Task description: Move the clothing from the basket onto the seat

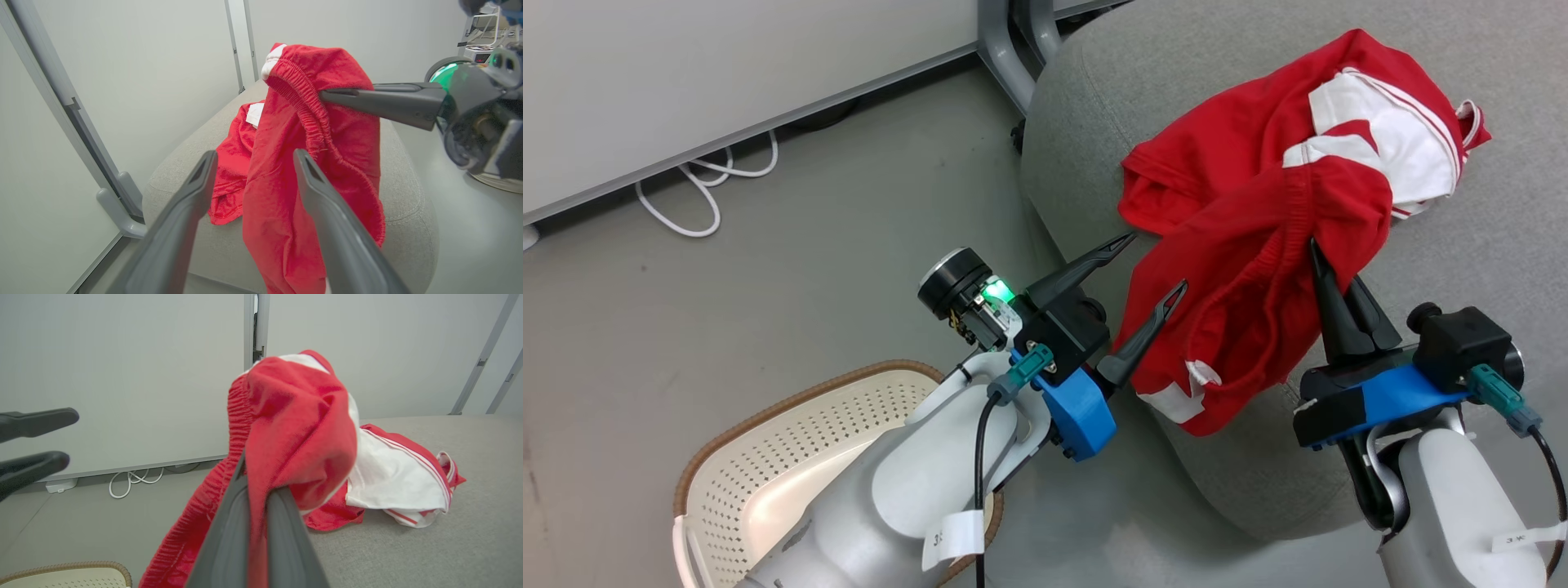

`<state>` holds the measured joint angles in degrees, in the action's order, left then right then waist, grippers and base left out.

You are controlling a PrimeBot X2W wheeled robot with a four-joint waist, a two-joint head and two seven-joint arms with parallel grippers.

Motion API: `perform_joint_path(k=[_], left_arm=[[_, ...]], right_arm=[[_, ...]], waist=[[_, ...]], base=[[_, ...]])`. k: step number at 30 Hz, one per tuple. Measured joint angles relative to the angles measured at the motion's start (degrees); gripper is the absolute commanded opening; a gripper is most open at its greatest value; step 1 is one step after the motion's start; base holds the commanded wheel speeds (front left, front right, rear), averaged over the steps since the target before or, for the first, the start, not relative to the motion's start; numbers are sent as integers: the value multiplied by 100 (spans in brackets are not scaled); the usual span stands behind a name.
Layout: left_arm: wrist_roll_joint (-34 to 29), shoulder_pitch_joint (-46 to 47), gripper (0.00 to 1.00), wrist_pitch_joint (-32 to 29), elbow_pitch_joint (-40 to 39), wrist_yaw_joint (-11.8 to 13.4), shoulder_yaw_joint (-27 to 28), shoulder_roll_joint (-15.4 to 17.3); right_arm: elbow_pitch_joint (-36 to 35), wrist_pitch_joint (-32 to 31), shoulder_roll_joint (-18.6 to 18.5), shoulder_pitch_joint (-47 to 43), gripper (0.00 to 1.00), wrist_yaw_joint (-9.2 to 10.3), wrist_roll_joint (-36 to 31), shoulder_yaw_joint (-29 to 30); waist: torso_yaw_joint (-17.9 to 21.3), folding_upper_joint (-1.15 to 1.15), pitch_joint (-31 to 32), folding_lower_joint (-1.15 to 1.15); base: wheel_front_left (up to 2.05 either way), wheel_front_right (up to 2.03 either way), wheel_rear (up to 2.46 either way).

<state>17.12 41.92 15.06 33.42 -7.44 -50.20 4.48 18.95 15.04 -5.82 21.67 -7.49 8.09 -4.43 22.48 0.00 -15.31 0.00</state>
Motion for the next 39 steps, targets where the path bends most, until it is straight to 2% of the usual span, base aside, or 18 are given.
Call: perform_joint_path(k=[7, 20, 29, 34, 39], left_arm=[[55, 5, 100, 0, 34, 0, -68, 7], [49, 31, 100, 0, -25, 0, -18, 48], [-112, 352, 100, 0, -96, 0, -1, 201], [-210, 690, 100, -8, -103, 0, -81, 311], [-301, 1029, 100, -43, -178, 0, -185, 393]], right_arm=[[-97, 0, 57, -215, 0, 0, 0, 226], [-350, 0, 100, -79, 0, 0, -64, 394], [-758, -1, -151, 1095, 0, 0, -138, 984], [-928, 0, -381, 2107, 0, 0, -148, 1680], [-1009, 1, -904, 2998, 0, 0, -151, 2565]], waist=[[222, 0, -110, 0], [273, 0, -204, 0], [229, 0, -724, 0], [183, 0, -1215, 0], [101, 0, -1761, 1]], base=[[0, 0, 0], [0, 0, 0], [0, 0, 0], [0, 0, 0], [0, 0, 0]])
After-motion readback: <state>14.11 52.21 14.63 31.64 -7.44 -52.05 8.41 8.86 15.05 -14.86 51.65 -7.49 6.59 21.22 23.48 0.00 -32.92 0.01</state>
